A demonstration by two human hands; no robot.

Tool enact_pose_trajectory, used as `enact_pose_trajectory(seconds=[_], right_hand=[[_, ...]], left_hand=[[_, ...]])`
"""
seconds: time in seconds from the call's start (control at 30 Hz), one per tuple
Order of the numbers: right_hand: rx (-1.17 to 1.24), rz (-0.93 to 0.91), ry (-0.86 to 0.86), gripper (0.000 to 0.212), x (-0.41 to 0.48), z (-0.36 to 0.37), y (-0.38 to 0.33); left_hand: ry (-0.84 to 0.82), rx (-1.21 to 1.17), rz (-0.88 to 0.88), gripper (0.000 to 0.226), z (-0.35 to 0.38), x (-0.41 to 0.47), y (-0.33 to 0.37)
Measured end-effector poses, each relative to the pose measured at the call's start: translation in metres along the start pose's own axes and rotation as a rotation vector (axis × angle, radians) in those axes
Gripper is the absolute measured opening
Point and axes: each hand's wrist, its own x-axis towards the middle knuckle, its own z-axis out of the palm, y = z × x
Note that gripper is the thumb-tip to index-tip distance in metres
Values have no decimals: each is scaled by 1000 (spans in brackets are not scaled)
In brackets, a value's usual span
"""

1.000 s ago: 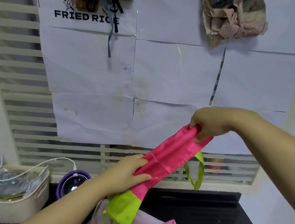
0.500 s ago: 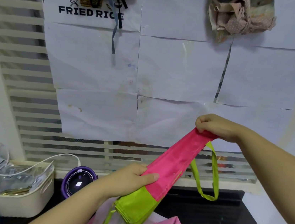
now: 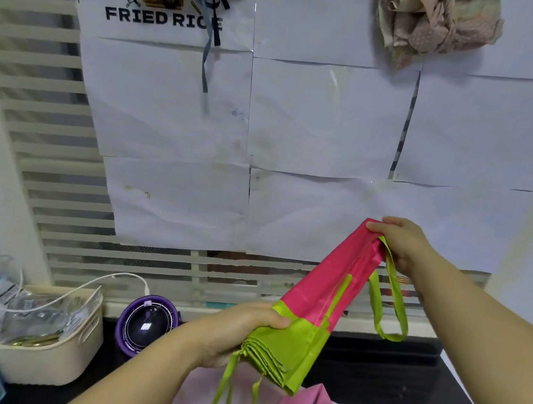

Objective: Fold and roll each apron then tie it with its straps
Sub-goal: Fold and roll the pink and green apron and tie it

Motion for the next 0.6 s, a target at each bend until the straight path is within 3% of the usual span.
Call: enact_pose_trajectory(seconds=[0.07, 0.13, 0.3, 0.5, 0.6], right_hand=[[115, 89, -6, 28, -5, 1, 3], [227, 268, -163, 21, -20, 6, 7], [256, 435, -423, 41, -60, 31, 29], [217, 485, -432, 14, -76, 57, 41], [268, 445, -375, 12, -73, 62, 36]], left_hand=[[46, -54, -36, 13, -3, 2, 0], [72, -93, -50, 13, -4, 5, 1], [134, -261, -35, 24, -2, 6, 5], [122, -197, -7, 28, -3, 6, 4], [49, -148, 50, 35, 3, 5, 3]])
